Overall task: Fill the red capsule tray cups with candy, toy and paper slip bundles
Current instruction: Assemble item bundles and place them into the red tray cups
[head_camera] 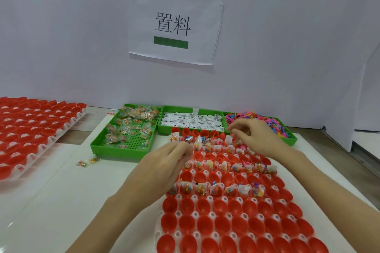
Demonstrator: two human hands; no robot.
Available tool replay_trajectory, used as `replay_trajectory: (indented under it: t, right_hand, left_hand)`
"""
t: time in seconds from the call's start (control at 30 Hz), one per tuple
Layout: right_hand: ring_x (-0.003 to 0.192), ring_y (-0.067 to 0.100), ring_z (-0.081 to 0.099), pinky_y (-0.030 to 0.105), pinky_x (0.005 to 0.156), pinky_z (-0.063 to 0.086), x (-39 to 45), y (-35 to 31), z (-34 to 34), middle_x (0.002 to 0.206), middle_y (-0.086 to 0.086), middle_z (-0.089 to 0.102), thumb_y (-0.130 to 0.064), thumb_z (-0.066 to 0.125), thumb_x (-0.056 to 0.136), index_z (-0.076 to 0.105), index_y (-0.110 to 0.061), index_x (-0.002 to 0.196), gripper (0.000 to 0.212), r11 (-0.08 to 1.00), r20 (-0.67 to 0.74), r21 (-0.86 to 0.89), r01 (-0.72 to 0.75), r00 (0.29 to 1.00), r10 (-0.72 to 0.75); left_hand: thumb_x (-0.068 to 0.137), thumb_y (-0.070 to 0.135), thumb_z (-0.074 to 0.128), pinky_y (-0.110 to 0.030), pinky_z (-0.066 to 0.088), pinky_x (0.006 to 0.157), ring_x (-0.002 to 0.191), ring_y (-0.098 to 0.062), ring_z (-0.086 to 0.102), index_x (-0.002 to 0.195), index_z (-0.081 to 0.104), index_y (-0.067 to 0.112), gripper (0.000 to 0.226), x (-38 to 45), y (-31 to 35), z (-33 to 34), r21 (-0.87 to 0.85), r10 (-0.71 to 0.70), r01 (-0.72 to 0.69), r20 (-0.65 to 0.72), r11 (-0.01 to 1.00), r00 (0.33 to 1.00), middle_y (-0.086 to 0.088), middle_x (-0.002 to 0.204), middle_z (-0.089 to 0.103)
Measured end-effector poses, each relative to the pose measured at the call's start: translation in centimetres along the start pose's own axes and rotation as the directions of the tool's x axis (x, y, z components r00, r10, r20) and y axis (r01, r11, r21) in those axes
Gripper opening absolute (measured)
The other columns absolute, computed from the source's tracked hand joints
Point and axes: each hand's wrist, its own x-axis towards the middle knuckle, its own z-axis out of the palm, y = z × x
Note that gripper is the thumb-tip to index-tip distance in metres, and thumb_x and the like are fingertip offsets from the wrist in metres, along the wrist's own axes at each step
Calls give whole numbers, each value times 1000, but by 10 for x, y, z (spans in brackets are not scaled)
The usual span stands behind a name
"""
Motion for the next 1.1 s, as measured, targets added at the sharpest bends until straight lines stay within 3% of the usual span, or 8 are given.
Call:
replay_trajectory:
  t: [0.17,0.3,0.83,0.93,0.97,1.0,1.03,1.1]
  right_hand:
    - [72,-6,63,10,69,46,65,2,15,97,-4,74,-15,61,101,78,-19,111,20,990,112,-138,5,994,10]
    - [101,17,70,31,94,53,95,2,26,120,5,74,-17,68,97,78,-12,111,18,966,201,-258,20,979,33]
    - [70,23,63,33,70,54,116,-8,49,73,5,66,3,68,87,74,-8,73,19,929,247,-366,-50,957,149]
    - [58,32,48,39,58,43,111,-5,51,72,33,58,6,62,84,64,12,69,16,927,207,-369,-70,966,155]
    - [82,54,59,40,58,43,109,-3,50,84,37,62,5,62,84,65,17,78,14,930,192,-360,-75,970,152]
    - [78,9,38,38,58,41,107,-2,49,87,39,60,4,62,83,65,17,78,14,936,175,-345,-70,975,137]
    - [60,25,42,35,59,39,105,-1,48,81,40,54,3,62,83,63,14,71,16,942,160,-331,-64,979,123]
    - [61,21,42,33,61,40,103,1,47,70,34,50,-2,66,84,62,6,65,22,956,128,-281,-87,984,127]
  left_hand:
    - [106,17,51,-29,53,67,80,-15,63,104,63,14,12,0,-5,-5,184,94,-100,40,978,995,5,94,66]
    - [103,15,57,-35,54,66,82,-19,63,107,63,14,7,0,-9,-5,242,129,-144,76,960,989,3,98,67]
    - [101,12,63,-36,52,63,78,-21,60,104,62,15,5,-1,-15,-3,248,139,-151,67,957,988,3,92,63]
    - [99,10,66,-39,53,63,78,-21,61,106,62,15,10,-1,-16,-3,247,124,-136,66,959,990,3,92,63]
    - [99,10,66,-39,53,63,78,-21,61,107,62,15,10,-1,-16,-3,248,124,-137,66,959,990,3,93,63]
    - [99,10,66,-39,54,63,78,-21,61,107,62,15,10,-1,-17,-4,250,126,-138,67,958,990,3,93,63]
    - [99,10,66,-39,54,63,78,-21,62,107,62,15,11,-1,-17,-4,252,126,-139,67,958,990,3,93,64]
    - [97,10,68,-39,54,62,78,-21,61,107,62,15,13,-1,-17,-4,258,127,-140,66,956,990,4,93,63]
